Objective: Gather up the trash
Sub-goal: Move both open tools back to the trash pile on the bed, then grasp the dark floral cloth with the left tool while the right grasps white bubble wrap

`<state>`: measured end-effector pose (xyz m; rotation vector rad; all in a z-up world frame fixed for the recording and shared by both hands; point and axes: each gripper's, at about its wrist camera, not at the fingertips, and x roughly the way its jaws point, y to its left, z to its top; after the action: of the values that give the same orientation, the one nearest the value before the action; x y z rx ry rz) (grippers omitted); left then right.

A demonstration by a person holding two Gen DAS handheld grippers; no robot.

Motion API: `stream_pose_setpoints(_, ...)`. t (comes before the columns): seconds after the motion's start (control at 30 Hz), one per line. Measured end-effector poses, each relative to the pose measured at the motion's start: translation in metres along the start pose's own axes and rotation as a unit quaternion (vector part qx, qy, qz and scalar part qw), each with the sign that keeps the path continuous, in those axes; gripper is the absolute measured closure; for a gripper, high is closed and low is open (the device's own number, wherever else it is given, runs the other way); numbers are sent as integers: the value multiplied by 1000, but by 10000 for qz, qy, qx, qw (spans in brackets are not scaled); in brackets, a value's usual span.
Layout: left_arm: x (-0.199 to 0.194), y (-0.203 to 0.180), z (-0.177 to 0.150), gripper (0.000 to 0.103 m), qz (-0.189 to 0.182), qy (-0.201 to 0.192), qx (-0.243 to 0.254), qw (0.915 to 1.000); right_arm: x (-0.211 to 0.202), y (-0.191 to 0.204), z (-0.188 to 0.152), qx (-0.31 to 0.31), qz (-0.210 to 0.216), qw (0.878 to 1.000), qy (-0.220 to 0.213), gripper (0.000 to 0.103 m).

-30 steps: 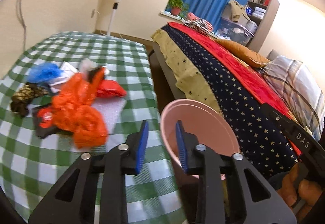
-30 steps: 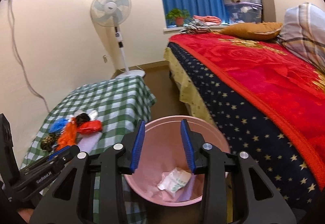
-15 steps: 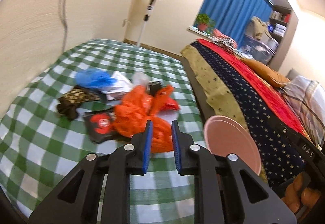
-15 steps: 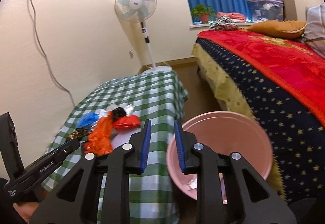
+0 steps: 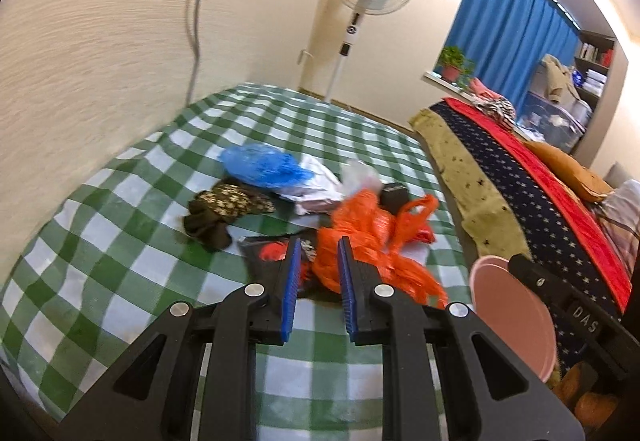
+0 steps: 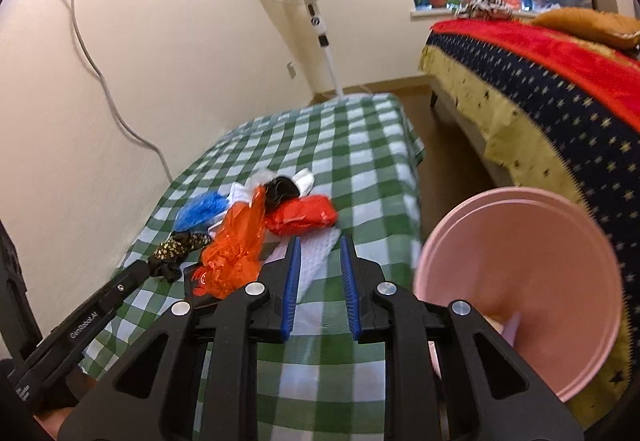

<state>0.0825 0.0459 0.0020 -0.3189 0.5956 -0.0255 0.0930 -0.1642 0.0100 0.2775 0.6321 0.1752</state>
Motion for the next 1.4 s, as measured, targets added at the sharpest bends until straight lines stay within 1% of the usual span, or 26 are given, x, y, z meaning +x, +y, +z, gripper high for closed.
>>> stream_pose_setpoints(0.17,5,11,4,84,261,-81,-37,9996,35,6,-8,72,9,9992,405,81)
stream_pose_setpoints(0.3,12,25,8,84,515,-75,-145,9985,58,4,-16,328,0,9972,671,81)
stream_pose_setpoints(0.4,20,40,11,84,752,-35,-314,9967,69,4,-17,405,52,9961,784,74)
stream_pose_setpoints(0.47,26,50,13,82,882,18,-424,9952,77,8,-18,399,104,9952,888,72)
stream_pose_setpoints(0.53,30,56,13,70,961,76,-494,9941,84,11,-21,344,97,9944,995,72)
stream_pose_setpoints(0.6,37,62,14,63,999,153,-576,9932,90,12,-23,329,82,9936,1081,72)
stream_pose_setpoints(0.77,51,69,16,55,1064,296,-644,9918,96,12,-24,321,34,9923,1197,72)
stream_pose_setpoints(0.93,62,74,16,55,1101,383,-715,9906,98,15,-25,215,65,9920,1239,82)
stream_pose_setpoints(1.03,66,76,16,55,1071,408,-790,9903,98,17,-24,127,89,9923,1232,88)
stream_pose_setpoints(1.13,70,77,16,55,986,415,-855,9906,95,18,-23,47,71,9931,1172,92)
stream_pose_setpoints(1.2,71,78,16,56,937,417,-915,9905,92,18,-21,31,77,9936,1123,93)
stream_pose_setpoints(1.3,70,79,17,76,849,399,-933,9912,86,18,-18,15,71,9949,1002,93)
stream_pose_setpoints(1.4,69,78,16,89,794,422,-934,9916,80,18,-14,-26,73,9961,884,93)
